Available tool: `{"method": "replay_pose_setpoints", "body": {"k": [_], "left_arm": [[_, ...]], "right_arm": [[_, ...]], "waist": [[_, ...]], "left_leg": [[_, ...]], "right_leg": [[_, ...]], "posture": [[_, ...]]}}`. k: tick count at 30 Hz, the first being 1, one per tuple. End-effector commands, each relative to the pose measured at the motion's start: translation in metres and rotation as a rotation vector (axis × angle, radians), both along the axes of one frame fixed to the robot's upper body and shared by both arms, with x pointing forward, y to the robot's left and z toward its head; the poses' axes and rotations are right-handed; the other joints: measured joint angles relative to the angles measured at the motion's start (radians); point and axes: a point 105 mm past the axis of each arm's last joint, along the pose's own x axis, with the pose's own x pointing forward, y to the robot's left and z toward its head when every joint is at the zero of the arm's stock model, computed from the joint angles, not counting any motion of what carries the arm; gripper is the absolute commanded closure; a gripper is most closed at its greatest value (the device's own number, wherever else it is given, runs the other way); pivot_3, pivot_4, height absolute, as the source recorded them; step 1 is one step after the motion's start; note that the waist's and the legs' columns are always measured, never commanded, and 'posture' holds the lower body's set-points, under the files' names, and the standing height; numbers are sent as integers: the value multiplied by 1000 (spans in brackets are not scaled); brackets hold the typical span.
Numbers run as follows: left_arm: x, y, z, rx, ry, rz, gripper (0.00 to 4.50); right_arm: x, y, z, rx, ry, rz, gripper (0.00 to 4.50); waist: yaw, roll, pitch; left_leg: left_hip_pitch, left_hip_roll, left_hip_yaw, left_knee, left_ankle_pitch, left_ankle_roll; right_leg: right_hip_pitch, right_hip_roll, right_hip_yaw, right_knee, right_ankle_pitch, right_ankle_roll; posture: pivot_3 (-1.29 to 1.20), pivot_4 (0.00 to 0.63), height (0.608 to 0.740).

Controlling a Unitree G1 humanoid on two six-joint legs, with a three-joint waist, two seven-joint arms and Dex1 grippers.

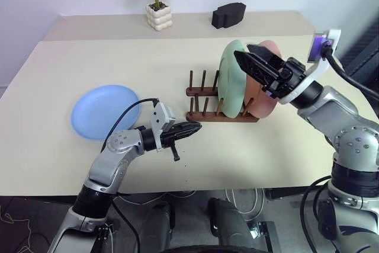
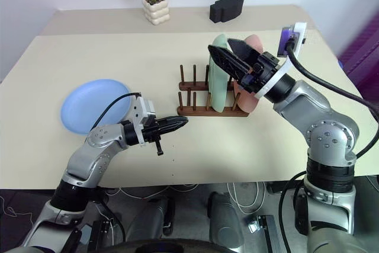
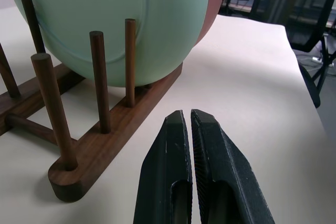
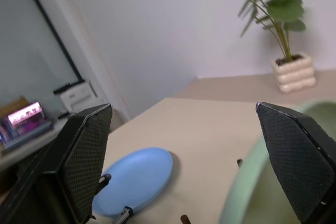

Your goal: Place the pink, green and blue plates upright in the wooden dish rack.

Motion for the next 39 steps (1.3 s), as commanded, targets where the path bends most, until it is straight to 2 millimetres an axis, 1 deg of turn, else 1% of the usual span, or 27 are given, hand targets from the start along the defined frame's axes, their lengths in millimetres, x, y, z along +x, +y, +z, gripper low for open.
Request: {"method": "replay_pose_setpoints", "body": {"k": [1, 3, 6, 7, 8, 9, 10, 13, 15, 16, 17, 20, 22, 26, 28, 31, 33, 34, 35, 37, 39], "left_arm": [[1, 2, 13, -13, -67, 13, 4338], [6, 9, 20, -40, -65, 54, 4338], [27, 36, 36, -92, -73, 227, 3553], [34, 48, 42, -102, -88, 298, 3096], [44, 65, 48, -110, -96, 398, 2591], [52, 80, 54, -115, -100, 480, 2181], [58, 96, 58, -100, -119, 564, 1554], [74, 150, 68, -32, -146, 854, 38], [80, 188, 69, 0, -110, 1041, 38], [80, 209, 70, -8, -67, 1149, 38], [78, 226, 71, -14, -32, 1230, 38], [67, 260, 65, 13, 55, 1366, 38], [61, 271, 59, 29, 112, 1401, 38], [47, 285, 35, 104, 254, 1456, 38], [42, 286, 25, 123, 320, 1464, 38], [37, 277, 6, 151, 424, 1423, 38], [35, 280, -3, 128, 456, 1445, 38], [34, 281, -5, 116, 464, 1455, 567], [34, 281, -7, 107, 464, 1457, 886], [36, 275, -5, 93, 443, 1438, 1832], [39, 271, -1, 80, 424, 1424, 2926]], "right_arm": [[-8, 2, 26, -136, -196, -27, 47], [-7, 5, 31, -219, -264, -32, 47], [-10, 21, 31, -344, -351, 21, 0], [-11, 28, 29, -387, -378, 42, 0], [-12, 36, 25, -431, -406, 67, 0], [-13, 42, 22, -463, -429, 89, 0], [-12, 48, 19, -482, -444, 105, 0], [-5, 61, 13, -517, -470, 110, 0], [1, 69, 4, -572, -496, 107, 0], [3, 74, -2, -599, -511, 112, 0], [4, 78, -7, -621, -526, 118, 0], [4, 88, -16, -667, -573, 131, 0], [3, 93, -20, -696, -608, 138, 0], [-6, 107, -29, -708, -647, 190, 0], [-9, 112, -32, -703, -651, 210, 0], [-11, 115, -35, -701, -653, 217, 0], [-10, 115, -35, -701, -650, 214, 0], [-10, 115, -36, -702, -649, 213, 0], [-9, 115, -37, -708, -648, 209, 0], [-8, 114, -39, -716, -643, 204, 0], [-8, 114, -40, -717, -640, 201, 0]], "waist": [[0, 0, 0], [-1, 0, 0], [-4, 0, 0], [-3, 0, 0], [-3, 0, 0], [-3, 0, 0], [-3, 0, 0], [-6, -1, 1], [-4, -1, 1], [-4, -1, 1], [-4, -2, 1], [-4, -3, 1], [-1, -3, 1], [-2, -3, 1], [-2, -3, 1], [-2, -4, 1], [-2, -4, 1], [-2, -4, 0], [-2, -4, 0], [-2, -4, 0], [-2, -4, 0]], "left_leg": [[0, 0, 0, 0, 0, 0], [-1, 0, 0, 0, 0, 0], [-1, 0, 0, 0, 0, 0], [-2, 0, 0, 0, 0, 0], [-2, 0, -1, 0, 0, 0], [-2, 0, -1, 0, 0, 0], [-2, 0, -1, 0, 0, 0], [-2, 0, -1, 0, 0, 0], [-3, -1, -1, 0, 0, 0], [-3, -2, -1, 0, 0, 0], [-3, -2, -1, 0, 0, 0], [-4, -2, -1, 0, 0, 0], [-7, -2, -2, 0, 0, 0], [-7, -2, -2, 0, 1, -1], [-7, -2, -2, 0, 1, -1], [-7, -2, -2, 0, 1, -2], [-7, -2, -2, 0, 1, -2], [-7, -2, -2, 0, 1, -2], [-7, -2, -2, 0, 1, -2], [-7, -2, -2, 0, 1, -2], [-7, -2, -2, 0, 1, -3]], "right_leg": [[0, 0, 0, 0, 0, 0], [-1, 0, 0, -1, 0, 0], [-2, 1, -1, -1, 0, 0], [-2, 1, -1, -1, 0, 0], [-2, 1, -2, -1, 0, 0], [-2, 2, -2, -1, 0, 0], [-2, 2, -2, -1, 0, 1], [-2, 1, -2, -1, 0, 1], [-2, 1, -2, 0, 2, 3], [-3, 1, -2, 0, 2, 4], [-3, 1, -2, 0, 2, 4], [-4, 1, -2, 0, 3, 4], [-7, 0, -2, 1, 3, 5], [-8, 0, -3, 2, 3, 4], [-8, 0, -3, 3, 3, 4], [-8, 0, -3, 3, 3, 4], [-8, 0, -3, 3, 3, 4], [-9, 0, -3, 3, 3, 4], [-9, 0, -3, 3, 3, 4], [-9, 0, -3, 3, 3, 4], [-9, 0, -3, 3, 3, 4]], "posture": [[0, 150, 736], [0, 150, 736], [0, 150, 736], [0, 150, 736], [0, 150, 736], [0, 150, 736], [0, 150, 736], [0, 150, 736], [0, 150, 736], [0, 150, 736], [0, 150, 736], [0, 150, 736], [0, 150, 736], [0, 150, 736], [0, 150, 736], [0, 150, 736], [0, 150, 736], [0, 150, 736], [0, 150, 736], [0, 150, 736], [0, 150, 736]]}}
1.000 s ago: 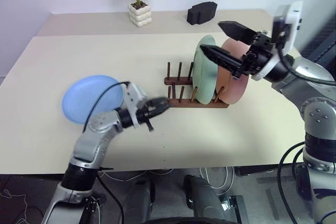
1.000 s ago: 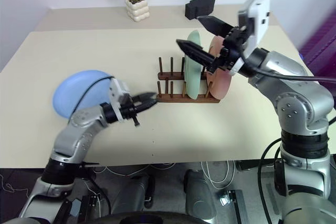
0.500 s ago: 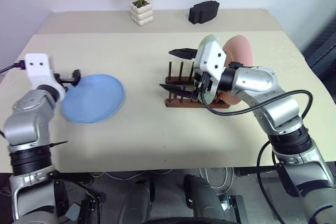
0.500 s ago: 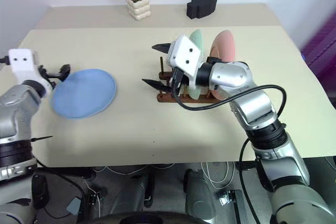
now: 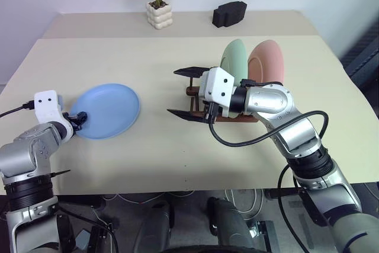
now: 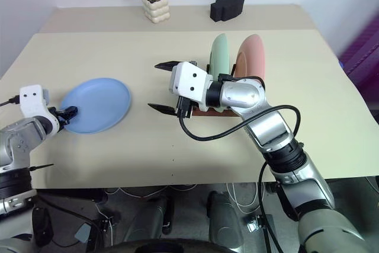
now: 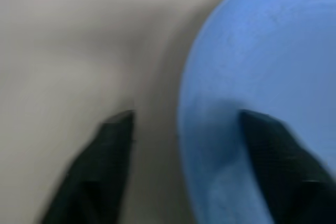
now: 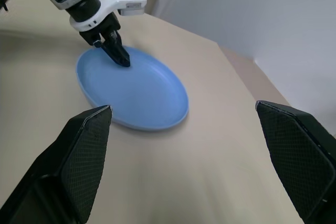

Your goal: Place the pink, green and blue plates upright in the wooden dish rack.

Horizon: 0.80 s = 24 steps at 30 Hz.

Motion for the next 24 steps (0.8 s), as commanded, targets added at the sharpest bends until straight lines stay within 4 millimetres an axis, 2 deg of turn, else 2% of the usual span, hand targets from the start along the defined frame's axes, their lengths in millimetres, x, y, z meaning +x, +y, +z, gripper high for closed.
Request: {"method": "replay_pose_setpoints", "body": {"k": [1, 3, 5, 8, 10, 14, 17, 21, 24], "left_arm": [[0, 2, 12, 18, -58, 12, 3476], [4, -2, 18, 12, -91, 4, 4468], [11, -11, 35, -20, -200, -27, 4468], [25, -39, 100, 3, -523, -100, 4468], [27, -61, 140, 36, -693, -157, 4468], [24, -88, 183, 90, -842, -222, 4468], [21, -110, 200, 116, -873, -302, 4468], [19, -127, 206, 179, -859, -377, 4468], [16, -134, 207, 197, -851, -411, 4468]], "right_arm": [[-7, 2, 10, 21, -50, 16, 0], [-6, 1, 9, 17, -52, 9, 0], [-4, 1, 9, 10, -61, -2, 0], [5, 1, 6, -32, -126, -46, 0], [10, 3, 8, -40, -185, -68, 0], [19, 11, 15, -49, -327, -110, 0], [26, 18, 17, -77, -462, -149, 0], [33, 23, 24, -86, -597, -183, 0], [35, 25, 27, -78, -629, -187, 0]], "waist": [[0, 0, 0], [1, 0, 0], [4, 0, 0], [10, -2, 0], [14, -6, 1], [5, -6, 1], [-6, -6, 1], [-6, -6, 1], [-5, -6, 1]], "left_leg": [[0, 0, 0, 0, 0, 0], [0, 0, 0, 0, 0, 0], [0, 0, 0, 0, 0, -1], [0, 0, -1, 1, 1, -2], [-2, -1, -1, 2, 2, -3], [-3, -2, 0, 0, 2, -4], [-2, -2, 1, -1, 2, -4], [-3, -2, 0, -1, 2, -4], [-3, -2, 0, -1, 2, -4]], "right_leg": [[0, 0, 0, 0, 0, 0], [0, 0, 0, 0, 0, 0], [0, 0, 0, 0, 0, 0], [1, -1, 0, 0, 0, -1], [0, -1, -1, 0, 0, -1], [-2, -1, 0, -1, 2, 0], [-3, 0, 0, 0, 2, 1], [-4, 1, 0, 1, 2, 1], [-4, 1, 0, 1, 2, 1]], "posture": [[0, 150, 736], [0, 150, 736], [0, 150, 736], [0, 150, 736], [0, 150, 736], [0, 150, 736], [0, 150, 736], [0, 150, 736], [0, 150, 736]]}}
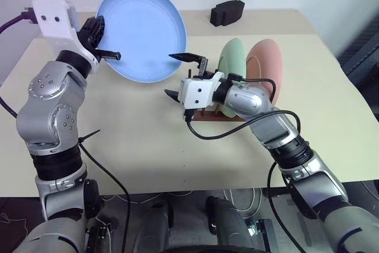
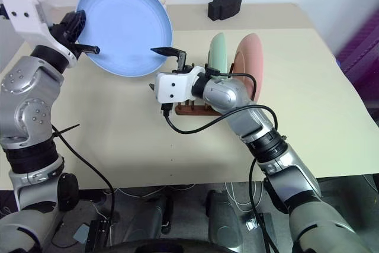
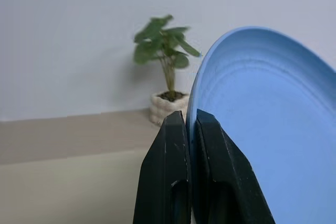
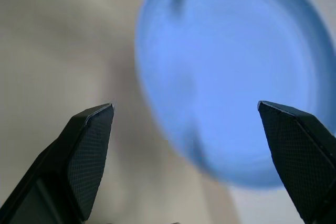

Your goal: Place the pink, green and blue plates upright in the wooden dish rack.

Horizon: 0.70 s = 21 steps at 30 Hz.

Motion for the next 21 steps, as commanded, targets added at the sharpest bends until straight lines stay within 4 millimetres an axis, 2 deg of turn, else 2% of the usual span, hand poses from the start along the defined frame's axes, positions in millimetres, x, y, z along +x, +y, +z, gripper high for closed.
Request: {"method": "replay_pose_setpoints", "body": {"k": [1, 8, 11, 18, 21], "left_arm": [[-12, -11, 21, 44, -73, -29, 4468], [-14, -26, 19, 29, -64, -91, 4468], [-14, -28, 20, 13, -66, -106, 4500], [-17, -28, 26, -15, -80, -130, 4500], [-17, -25, 28, -35, -86, -129, 4500]], "right_arm": [[-5, 7, 18, 20, -99, 30, 0], [-8, 16, 7, -15, -90, 71, 0], [-8, 16, 2, -25, -78, 74, 919], [-7, 16, -3, -31, -61, 71, 4471], [-6, 16, -3, -30, -60, 71, 4471]], "waist": [[1, 0, 0], [2, 0, 0], [2, 0, 0], [1, 0, 0], [1, 0, 0]], "left_leg": [[0, 0, 0, 0, 0, 0], [0, 0, 0, 1, 0, 0], [0, 0, 0, 1, 0, 0], [0, 0, 0, 0, 0, 0], [0, 0, -1, 0, 0, 0]], "right_leg": [[0, 0, 0, 0, 0, 0], [0, 0, 0, 0, 0, 0], [0, 0, 0, 0, 0, 0], [0, 0, 0, 0, 0, 0], [0, 0, 0, 1, 0, 0]], "posture": [[0, 150, 736], [0, 150, 736], [0, 150, 736], [0, 150, 736], [0, 150, 736]]}}
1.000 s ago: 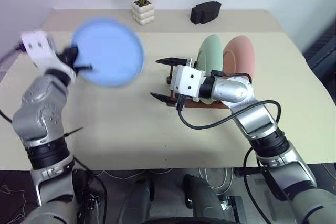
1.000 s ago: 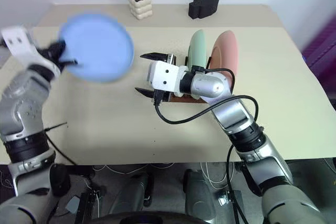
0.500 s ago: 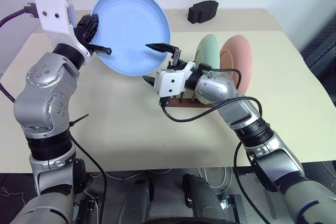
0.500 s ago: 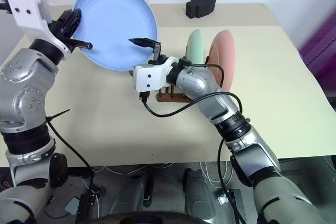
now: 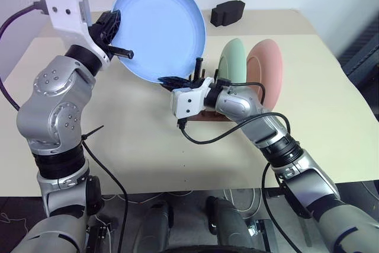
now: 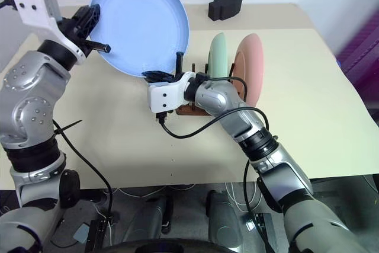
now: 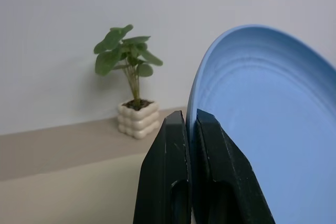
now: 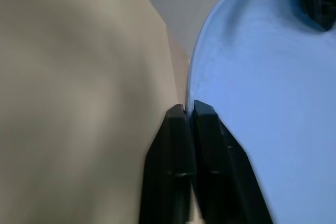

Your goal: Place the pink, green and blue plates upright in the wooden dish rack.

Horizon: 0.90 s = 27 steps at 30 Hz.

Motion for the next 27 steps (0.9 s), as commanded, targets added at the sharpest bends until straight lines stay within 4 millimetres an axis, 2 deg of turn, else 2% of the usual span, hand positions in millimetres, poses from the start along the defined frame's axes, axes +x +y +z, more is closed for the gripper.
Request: {"method": "replay_pose_setpoints", "body": {"k": [1, 6, 9, 11, 16, 19, 23, 24, 26, 27], "left_arm": [[-10, 2, 18, -28, -71, -4, 4500], [-12, 8, 20, -82, -84, -5, 4500], [-18, 14, 29, -151, -128, -21, 3541], [-26, 22, 41, -214, -191, -40, 2532], [-42, 77, 63, -347, -329, 79, 30], [-45, 99, 58, -314, -333, 173, 30], [-43, 130, 20, -254, -225, 272, 30], [-42, 134, 8, -234, -186, 279, 30], [-42, 136, -4, -210, -147, 280, 30], [-39, 130, -17, -171, -107, 256, 30]], "right_arm": [[-3, 1, 13, 43, -31, 14, 4471], [-2, 1, 15, 45, -44, 13, 4471], [-3, 1, 16, 41, -64, 11, 4500], [-3, 2, 17, 40, -75, 16, 4500], [-7, 4, 26, 72, -107, 51, 4500], [-14, 8, 37, 136, -116, 96, 4500], [-29, 10, 75, 411, 11, 206, 4500], [-33, 7, 87, 507, 72, 240, 4500], [-36, 4, 98, 598, 142, 282, 4500], [-40, 0, 104, 659, 222, 321, 4500]], "waist": [[0, 0, 0], [1, 0, 0], [1, 0, 0], [0, 0, 0], [-3, 0, 0], [-2, 0, 0], [-3, 0, 0], [-3, 0, 0], [-2, 0, 0], [2, 0, 0]], "left_leg": [[0, 0, 0, 0, 0, 0], [0, 0, 0, 0, 0, 0], [0, 0, 0, 0, 0, 0], [0, 0, 0, 0, 0, 0], [0, 0, 0, 0, 0, 0], [0, 0, 0, 0, 0, -1], [1, 0, 0, 0, 0, -1], [1, 0, 0, 0, 0, -1], [1, 1, 0, 0, 0, -1], [0, 1, 0, 0, 0, -1]], "right_leg": [[0, 0, 0, 0, 0, 0], [0, 0, 0, 0, 0, 0], [0, 0, 0, 0, 0, 0], [0, 0, 0, 0, 0, 0], [0, 0, 0, 0, 0, 0], [0, 0, 0, 1, 0, 0], [0, 0, 0, 1, 0, 0], [0, 0, 0, 1, 0, 0], [0, 0, 0, 2, 0, 0], [0, 0, 0, 2, 0, 0]], "posture": [[0, 150, 736], [0, 150, 736], [0, 150, 736], [0, 150, 736], [0, 150, 736], [0, 150, 736], [0, 150, 736], [0, 150, 736], [0, 150, 736], [0, 150, 736]]}}
